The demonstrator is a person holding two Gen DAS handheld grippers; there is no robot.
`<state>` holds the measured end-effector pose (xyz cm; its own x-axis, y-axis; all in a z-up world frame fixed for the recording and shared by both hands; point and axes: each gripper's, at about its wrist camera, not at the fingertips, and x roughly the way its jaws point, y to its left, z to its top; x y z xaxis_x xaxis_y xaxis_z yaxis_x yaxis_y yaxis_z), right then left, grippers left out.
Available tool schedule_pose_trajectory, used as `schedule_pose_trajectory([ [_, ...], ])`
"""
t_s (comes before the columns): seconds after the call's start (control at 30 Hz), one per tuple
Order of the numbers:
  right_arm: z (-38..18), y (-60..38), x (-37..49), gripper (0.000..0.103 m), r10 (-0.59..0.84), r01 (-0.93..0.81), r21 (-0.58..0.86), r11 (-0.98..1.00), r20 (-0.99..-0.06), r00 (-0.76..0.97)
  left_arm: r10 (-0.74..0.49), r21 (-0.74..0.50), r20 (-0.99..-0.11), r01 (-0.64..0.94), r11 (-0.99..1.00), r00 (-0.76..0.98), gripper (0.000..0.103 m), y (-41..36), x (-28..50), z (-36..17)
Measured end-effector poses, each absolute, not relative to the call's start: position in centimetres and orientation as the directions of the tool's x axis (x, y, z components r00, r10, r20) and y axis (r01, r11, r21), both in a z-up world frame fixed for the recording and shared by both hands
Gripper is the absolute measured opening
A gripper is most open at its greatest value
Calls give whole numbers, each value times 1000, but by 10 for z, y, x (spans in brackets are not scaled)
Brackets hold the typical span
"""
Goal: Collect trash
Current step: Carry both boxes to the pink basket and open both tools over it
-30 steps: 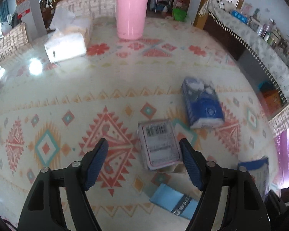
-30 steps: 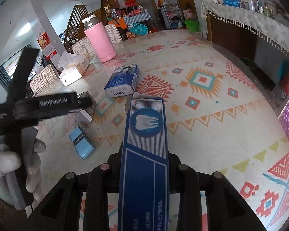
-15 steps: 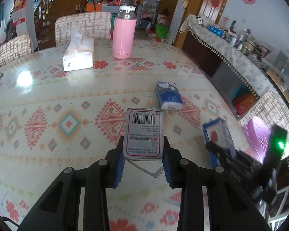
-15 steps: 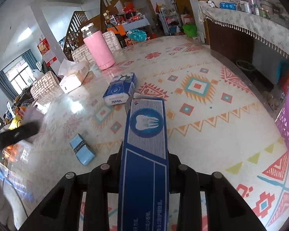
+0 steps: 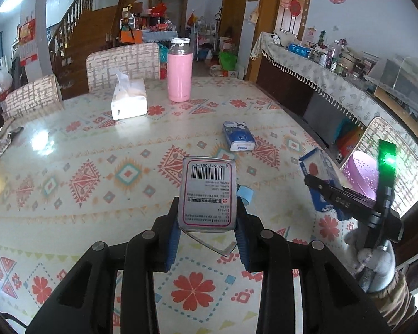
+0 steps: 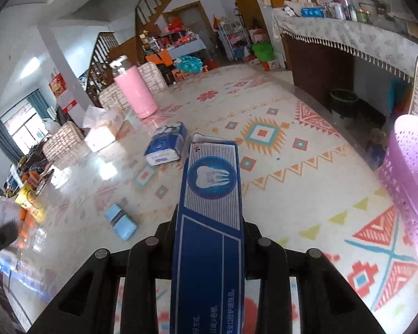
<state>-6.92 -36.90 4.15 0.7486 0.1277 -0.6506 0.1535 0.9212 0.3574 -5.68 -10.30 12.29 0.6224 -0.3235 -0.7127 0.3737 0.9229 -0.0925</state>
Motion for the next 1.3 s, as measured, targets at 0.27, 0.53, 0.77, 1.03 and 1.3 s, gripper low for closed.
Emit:
schedule_pose_trajectory([
  [0.27,53,-406,-138,34,132,154,381,912,-626,769,-379,-113,-726,444,889,574,34,-140,-61,121],
  [0.53,54,-480,-197,35,-25,310,345,886,-632,775,-435,-92,-743,565,820,509,34,-225,-72,116],
  [0.77,51,-543,-222,34,-149,435,280,856,-671,726,-481,-87,-753,656,749,450,34,-307,-77,112],
  [1.03,60,-589,-223,34,-216,471,196,860,-697,684,-521,-110,-771,729,676,367,34,-393,-73,103],
  [1.3,64,-617,-207,35,-237,487,180,855,-699,675,-554,-179,-791,768,615,259,34,-473,-60,97],
])
